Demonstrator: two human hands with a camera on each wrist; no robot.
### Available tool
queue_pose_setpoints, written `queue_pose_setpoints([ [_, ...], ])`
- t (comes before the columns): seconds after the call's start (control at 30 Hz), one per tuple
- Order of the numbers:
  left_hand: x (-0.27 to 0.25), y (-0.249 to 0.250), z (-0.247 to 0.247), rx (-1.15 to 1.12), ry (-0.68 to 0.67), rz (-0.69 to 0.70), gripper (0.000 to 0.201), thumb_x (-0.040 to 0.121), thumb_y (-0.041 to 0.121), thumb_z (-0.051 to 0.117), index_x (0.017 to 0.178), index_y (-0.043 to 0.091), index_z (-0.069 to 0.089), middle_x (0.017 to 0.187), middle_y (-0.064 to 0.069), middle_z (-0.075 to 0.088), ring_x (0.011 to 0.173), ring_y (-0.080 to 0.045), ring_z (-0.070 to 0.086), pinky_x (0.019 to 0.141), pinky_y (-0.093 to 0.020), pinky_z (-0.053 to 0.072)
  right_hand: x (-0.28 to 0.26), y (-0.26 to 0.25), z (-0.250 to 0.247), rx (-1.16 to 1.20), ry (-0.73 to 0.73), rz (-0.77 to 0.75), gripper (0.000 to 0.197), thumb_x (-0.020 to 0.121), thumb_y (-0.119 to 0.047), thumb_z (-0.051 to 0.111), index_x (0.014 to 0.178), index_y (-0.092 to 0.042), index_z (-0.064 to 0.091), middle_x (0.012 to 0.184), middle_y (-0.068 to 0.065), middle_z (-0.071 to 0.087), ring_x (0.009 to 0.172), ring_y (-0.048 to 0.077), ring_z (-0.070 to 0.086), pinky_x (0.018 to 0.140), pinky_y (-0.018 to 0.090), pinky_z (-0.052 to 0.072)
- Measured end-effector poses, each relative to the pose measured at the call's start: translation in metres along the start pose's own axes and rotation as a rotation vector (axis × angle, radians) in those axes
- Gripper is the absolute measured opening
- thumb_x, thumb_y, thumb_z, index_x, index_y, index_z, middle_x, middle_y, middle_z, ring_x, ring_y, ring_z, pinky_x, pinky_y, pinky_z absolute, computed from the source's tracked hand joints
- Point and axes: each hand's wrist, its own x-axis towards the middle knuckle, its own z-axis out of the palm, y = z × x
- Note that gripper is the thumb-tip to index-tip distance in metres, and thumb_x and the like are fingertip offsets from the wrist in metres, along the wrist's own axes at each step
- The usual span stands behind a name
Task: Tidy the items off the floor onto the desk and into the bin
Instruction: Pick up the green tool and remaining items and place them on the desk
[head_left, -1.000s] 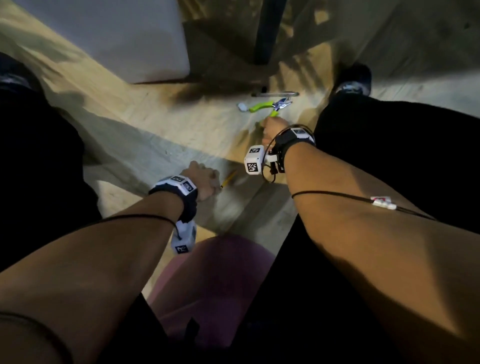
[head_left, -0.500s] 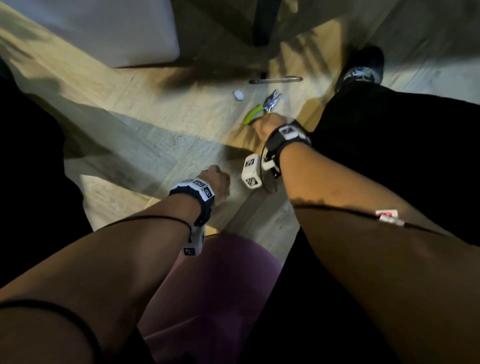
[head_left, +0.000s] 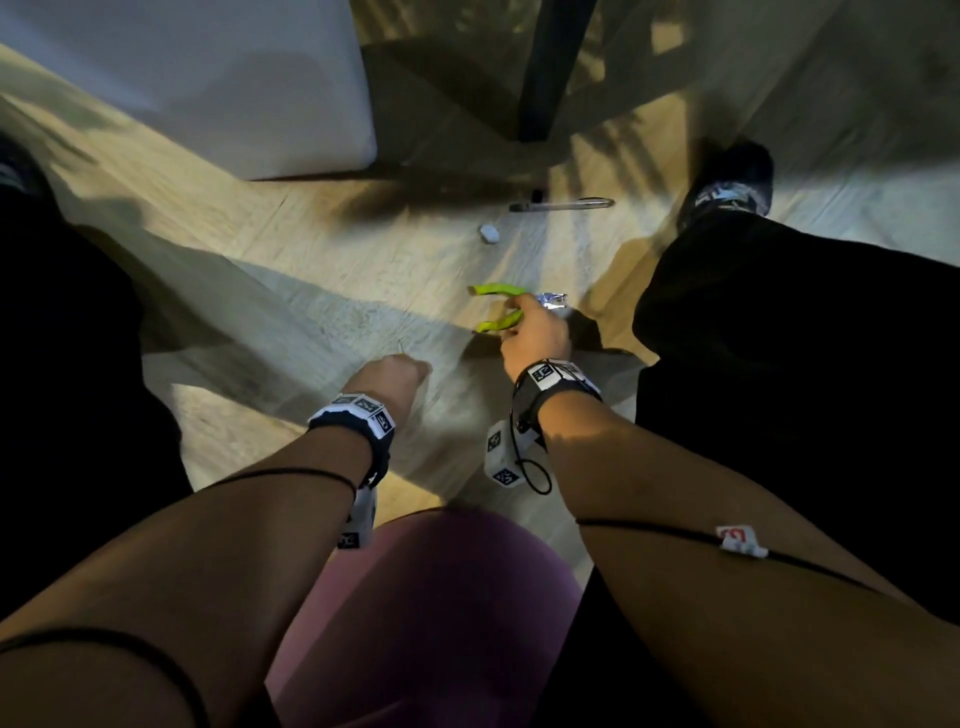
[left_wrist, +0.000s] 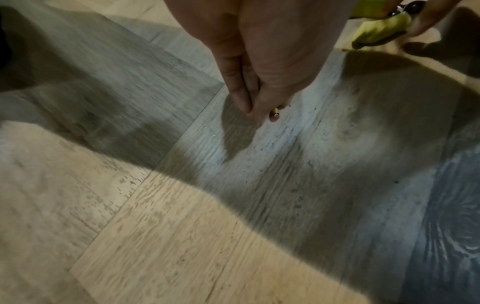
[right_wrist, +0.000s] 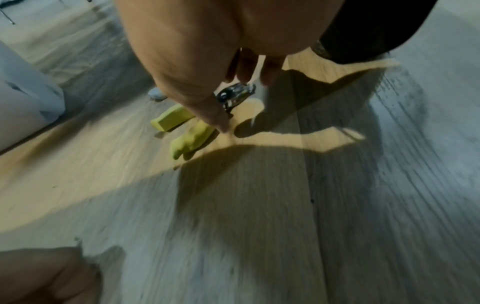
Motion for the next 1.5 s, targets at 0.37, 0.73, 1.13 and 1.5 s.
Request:
queue_pose_setpoints([
  [0.37, 0.011, -0.017, -0.002, 0.17, 0.238, -0.04, 0.039, 0.076, -0.004, 0.058, 0.106, 0.019, 0.066, 0.111, -0.011, 0.057, 0.103, -0.035, 0.058, 0.085, -0.047, 0.05, 0.012, 0.007, -0.007, -0.306, 0.037, -0.088, 0.031, 0.082, -0.026, 0.084, 0.111, -0.027, 0.074, 0.142, 0.005, 0.049, 0.137, 0.034, 0.04, 0.104, 0.053, 0.038],
  [0.73, -0.002, -0.019, -0.072, -0.651, 0.398, -0.305, 0.015, 0.093, 0.019, 0.062, 0.107, 0.021, 0.068, 0.096, -0.004, 0.075, 0.091, -0.023, 0.066, 0.078, -0.027, 0.05, -0.003, -0.028, -0.021, 0.539, -0.261, 0.16, 0.022, 0.086, -0.024, 0.076, 0.093, -0.026, 0.056, 0.1, 0.008, 0.069, 0.102, 0.036, 0.072, 0.092, 0.056, 0.06],
  [1.13, -0.214, 0.007, -0.287, -0.454, 0.636, 0.145, 0.008, 0.086, 0.019, 0.075, 0.091, 0.024, 0.071, 0.076, 0.007, 0.069, 0.069, -0.007, 0.063, 0.061, -0.01, 0.044, -0.154, -0.173, -0.221, 0.671, -0.372, -0.371, 0.058, 0.084, 0.004, 0.07, 0.136, -0.018, 0.054, 0.094, 0.002, 0.064, 0.092, 0.029, 0.068, 0.07, 0.033, 0.058],
  [1.5, -0.48, 0.036, -0.387, -0.135, 0.955, 0.418, 0.01, 0.089, 0.029, 0.074, 0.097, 0.026, 0.069, 0.08, 0.014, 0.073, 0.074, 0.007, 0.064, 0.065, -0.007, 0.043, -0.353, -0.244, -0.412, 0.521, -0.318, -1.026, 0.07, 0.071, 0.0, 0.08, 0.133, -0.021, 0.055, 0.129, 0.019, 0.066, 0.109, 0.028, 0.072, 0.096, 0.035, 0.061],
])
